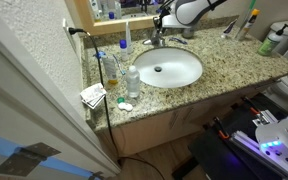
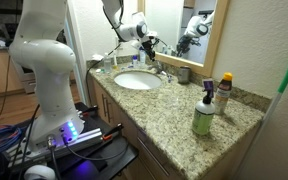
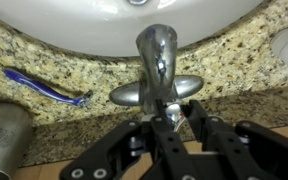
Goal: Push the faucet handle upwards
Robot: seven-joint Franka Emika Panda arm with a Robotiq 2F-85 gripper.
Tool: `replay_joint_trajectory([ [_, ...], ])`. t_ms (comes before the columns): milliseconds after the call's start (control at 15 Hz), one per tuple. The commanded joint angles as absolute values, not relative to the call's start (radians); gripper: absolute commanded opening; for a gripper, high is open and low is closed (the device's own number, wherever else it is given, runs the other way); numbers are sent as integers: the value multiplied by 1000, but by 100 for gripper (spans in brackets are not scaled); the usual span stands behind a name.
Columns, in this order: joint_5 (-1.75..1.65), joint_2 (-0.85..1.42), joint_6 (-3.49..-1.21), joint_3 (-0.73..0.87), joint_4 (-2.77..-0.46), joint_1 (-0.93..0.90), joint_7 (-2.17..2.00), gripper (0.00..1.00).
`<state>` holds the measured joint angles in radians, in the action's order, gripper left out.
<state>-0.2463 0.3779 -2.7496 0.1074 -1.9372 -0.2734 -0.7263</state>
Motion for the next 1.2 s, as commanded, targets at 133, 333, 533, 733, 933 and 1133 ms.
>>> replay_joint_trajectory([
  [133,-170,297,-2857,126,-1998,-270,-789,7],
  [333,-202,290,-2965,165,-2018,-290,-881,7],
  [533,-225,286,-3059,219,-2027,-317,-967,7],
  [733,-268,272,-3128,308,-2013,-366,-1047,7],
  [933,-231,179,-2995,221,-2063,-312,-953,61],
  [1133,-56,77,-2848,93,-2158,-233,-726,83],
])
